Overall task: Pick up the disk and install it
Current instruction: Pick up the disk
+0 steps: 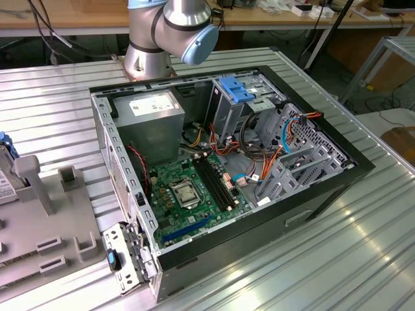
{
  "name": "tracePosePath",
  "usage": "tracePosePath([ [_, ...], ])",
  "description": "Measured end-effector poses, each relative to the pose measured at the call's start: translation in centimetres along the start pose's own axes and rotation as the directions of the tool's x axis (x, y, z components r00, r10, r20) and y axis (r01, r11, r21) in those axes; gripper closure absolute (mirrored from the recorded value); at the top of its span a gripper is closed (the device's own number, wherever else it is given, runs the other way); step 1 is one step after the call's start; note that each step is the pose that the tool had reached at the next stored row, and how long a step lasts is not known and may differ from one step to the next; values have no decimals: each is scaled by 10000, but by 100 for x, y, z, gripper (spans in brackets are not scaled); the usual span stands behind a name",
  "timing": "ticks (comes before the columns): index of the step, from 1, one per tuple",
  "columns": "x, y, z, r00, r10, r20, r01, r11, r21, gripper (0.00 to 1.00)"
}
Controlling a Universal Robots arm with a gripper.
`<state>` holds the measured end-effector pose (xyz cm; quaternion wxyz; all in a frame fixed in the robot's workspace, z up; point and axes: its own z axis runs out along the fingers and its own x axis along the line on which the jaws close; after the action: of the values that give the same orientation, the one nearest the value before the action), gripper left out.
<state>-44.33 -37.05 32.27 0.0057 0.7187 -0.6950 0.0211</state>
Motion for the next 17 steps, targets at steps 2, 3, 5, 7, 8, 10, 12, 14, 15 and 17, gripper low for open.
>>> tracePosePath([
  [2, -2, 1, 29, 10000, -7, 0, 7, 10000, 1, 34],
  [3, -3, 2, 48, 10000, -24, 0, 24, 10000, 4, 34],
  [5, -4, 6, 95, 9999, -104, 13, 104, 9999, 9, 34],
  [7, -4, 11, 103, 9999, -134, 32, 134, 9999, 19, 34],
  [8, -4, 11, 103, 9999, -134, 32, 134, 9999, 21, 35],
  [10, -4, 12, 104, 9999, -134, 32, 134, 9999, 23, 42],
  [12, -3, 12, 104, 9999, -137, 32, 137, 9999, 24, 49],
  [14, -4, 13, 111, 9999, -140, 34, 140, 9999, 25, 49],
  [15, -4, 13, 122, 9999, -140, 33, 140, 9999, 24, 49],
  [17, -5, 14, 131, 9999, -141, 32, 141, 9999, 21, 49],
])
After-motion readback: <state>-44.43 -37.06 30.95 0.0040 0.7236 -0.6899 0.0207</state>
